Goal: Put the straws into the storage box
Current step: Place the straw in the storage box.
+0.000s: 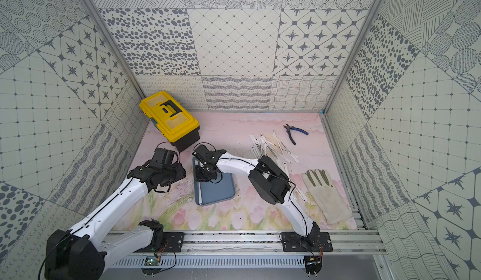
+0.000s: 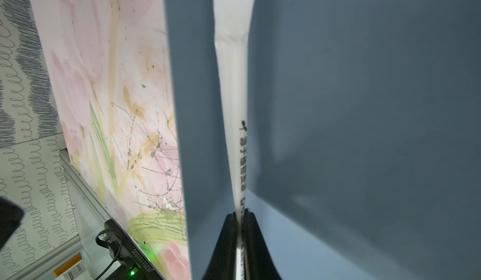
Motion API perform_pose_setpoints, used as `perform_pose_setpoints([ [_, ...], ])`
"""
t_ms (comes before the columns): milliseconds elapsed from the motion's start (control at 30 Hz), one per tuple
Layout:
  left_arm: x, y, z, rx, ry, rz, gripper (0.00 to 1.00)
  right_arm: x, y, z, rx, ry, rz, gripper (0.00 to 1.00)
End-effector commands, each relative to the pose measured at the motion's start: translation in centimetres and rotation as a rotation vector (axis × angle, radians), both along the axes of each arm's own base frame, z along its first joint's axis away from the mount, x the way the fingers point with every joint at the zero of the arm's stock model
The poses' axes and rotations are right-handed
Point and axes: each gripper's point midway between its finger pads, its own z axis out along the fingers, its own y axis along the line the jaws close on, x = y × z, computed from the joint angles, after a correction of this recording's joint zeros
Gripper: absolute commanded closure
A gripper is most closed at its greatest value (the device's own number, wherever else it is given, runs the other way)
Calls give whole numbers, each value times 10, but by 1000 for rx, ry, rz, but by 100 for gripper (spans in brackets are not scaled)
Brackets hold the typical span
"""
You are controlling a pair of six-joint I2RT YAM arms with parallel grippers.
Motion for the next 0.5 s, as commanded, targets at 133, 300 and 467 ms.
perform_pose_setpoints([
  [133,4,-13,-1,-58,-13,-27,46,1,12,-5,33,23,-7,82],
  [300,4,-11,2,-52,-16,-26,46,3,13,22,141,64,-36,75],
  [467,7,-6,16,-11,-41,-37,46,17,-33,68,216,41,-117,75],
])
